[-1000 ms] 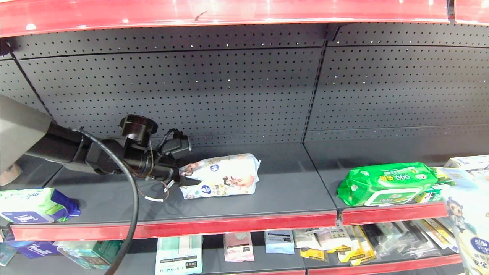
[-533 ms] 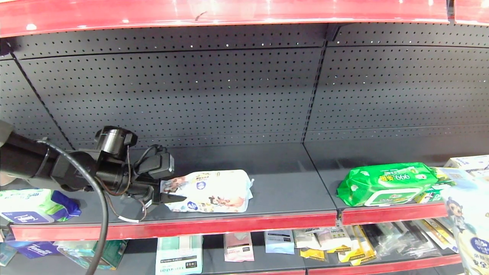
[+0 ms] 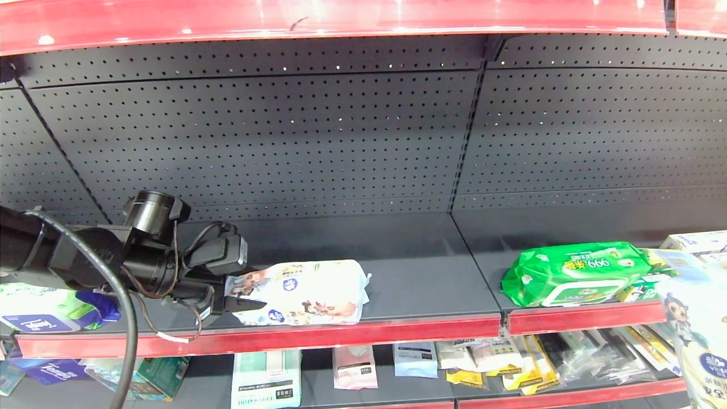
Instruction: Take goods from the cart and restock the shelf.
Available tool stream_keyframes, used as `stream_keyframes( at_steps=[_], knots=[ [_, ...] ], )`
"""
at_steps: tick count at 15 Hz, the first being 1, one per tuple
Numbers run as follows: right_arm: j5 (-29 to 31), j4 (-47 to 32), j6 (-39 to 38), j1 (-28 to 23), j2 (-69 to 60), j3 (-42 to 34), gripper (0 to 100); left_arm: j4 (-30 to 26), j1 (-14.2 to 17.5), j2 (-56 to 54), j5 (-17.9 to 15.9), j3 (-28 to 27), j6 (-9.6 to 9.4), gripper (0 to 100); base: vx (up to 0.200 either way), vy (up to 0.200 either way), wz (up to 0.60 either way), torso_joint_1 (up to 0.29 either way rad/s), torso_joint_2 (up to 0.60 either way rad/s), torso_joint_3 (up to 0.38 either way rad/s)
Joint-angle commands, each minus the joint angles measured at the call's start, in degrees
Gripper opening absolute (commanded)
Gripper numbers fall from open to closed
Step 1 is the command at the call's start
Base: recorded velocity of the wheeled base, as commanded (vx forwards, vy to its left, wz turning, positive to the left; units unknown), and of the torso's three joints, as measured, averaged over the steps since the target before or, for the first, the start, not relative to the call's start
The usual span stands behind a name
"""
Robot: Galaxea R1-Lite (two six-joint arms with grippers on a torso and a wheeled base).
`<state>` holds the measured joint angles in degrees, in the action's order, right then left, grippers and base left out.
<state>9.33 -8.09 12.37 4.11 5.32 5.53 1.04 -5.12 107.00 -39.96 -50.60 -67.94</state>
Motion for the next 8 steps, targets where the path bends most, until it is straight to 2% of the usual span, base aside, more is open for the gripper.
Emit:
stream_keyframes(
  at_steps=[1, 3, 8],
  knots=[
    [0.0, 0.0, 0.0, 0.0, 0.1, 0.0, 0, -0.1, 0.2, -0.5, 0.0, 0.6, -0.09, 0, 0.000, 0.000, 0.00, 0.000, 0.00, 0.000],
    [0.0, 0.0, 0.0, 0.0, 0.1, 0.0, 0, 0.1, 0.5, -0.7, 0.1, 2.9, -0.44, 0, 0.000, 0.000, 0.00, 0.000, 0.00, 0.000],
    [0.0, 0.0, 0.0, 0.0, 0.1, 0.0, 0, 0.2, 1.7, 0.1, -0.4, 3.1, -0.35, 0, 0.000, 0.000, 0.00, 0.000, 0.00, 0.000]
  ],
)
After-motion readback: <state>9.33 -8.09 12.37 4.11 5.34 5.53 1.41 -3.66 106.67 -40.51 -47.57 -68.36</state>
